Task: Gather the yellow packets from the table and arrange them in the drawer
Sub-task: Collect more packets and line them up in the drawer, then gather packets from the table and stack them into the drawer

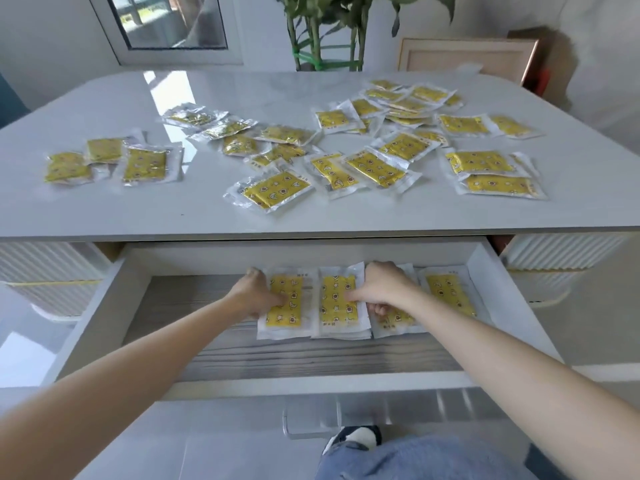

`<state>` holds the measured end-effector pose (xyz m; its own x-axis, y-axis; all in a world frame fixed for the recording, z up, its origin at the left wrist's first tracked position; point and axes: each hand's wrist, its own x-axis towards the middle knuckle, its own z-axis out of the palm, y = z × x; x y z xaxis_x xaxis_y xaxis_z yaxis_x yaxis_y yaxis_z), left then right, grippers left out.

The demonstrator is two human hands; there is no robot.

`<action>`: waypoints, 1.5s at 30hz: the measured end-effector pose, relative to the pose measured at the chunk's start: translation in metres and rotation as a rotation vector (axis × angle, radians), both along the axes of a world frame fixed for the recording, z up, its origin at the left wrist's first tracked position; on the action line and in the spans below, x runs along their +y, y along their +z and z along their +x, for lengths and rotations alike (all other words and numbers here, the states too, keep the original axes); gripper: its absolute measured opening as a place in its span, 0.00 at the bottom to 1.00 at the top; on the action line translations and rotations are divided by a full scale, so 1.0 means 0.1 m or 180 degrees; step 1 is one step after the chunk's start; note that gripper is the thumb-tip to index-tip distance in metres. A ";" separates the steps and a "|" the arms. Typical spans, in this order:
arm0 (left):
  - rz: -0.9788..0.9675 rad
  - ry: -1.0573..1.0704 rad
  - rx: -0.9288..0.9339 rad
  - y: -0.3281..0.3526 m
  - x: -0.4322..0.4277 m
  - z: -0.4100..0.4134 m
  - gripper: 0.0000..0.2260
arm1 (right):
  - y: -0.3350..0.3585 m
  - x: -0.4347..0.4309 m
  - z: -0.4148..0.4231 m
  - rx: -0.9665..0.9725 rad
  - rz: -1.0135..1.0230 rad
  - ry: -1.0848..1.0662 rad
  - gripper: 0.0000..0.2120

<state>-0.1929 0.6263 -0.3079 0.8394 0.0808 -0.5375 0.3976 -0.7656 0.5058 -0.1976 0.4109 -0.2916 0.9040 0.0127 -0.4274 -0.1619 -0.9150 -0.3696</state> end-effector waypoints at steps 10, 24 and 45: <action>0.1219 -0.1561 -0.0226 0.25 0.00 -0.04 0.34 | 0.17 0.16 0.00 -0.0172 -0.0055 0.0784 0.12; 0.1491 -0.2374 -0.0218 0.24 -0.06 -0.05 0.39 | 0.12 0.20 -0.03 0.0104 -0.0218 0.1322 0.28; 0.0229 -0.1221 -0.2232 1.76 0.16 -0.06 0.16 | 1.34 0.02 0.11 -0.2107 0.1187 0.0163 0.08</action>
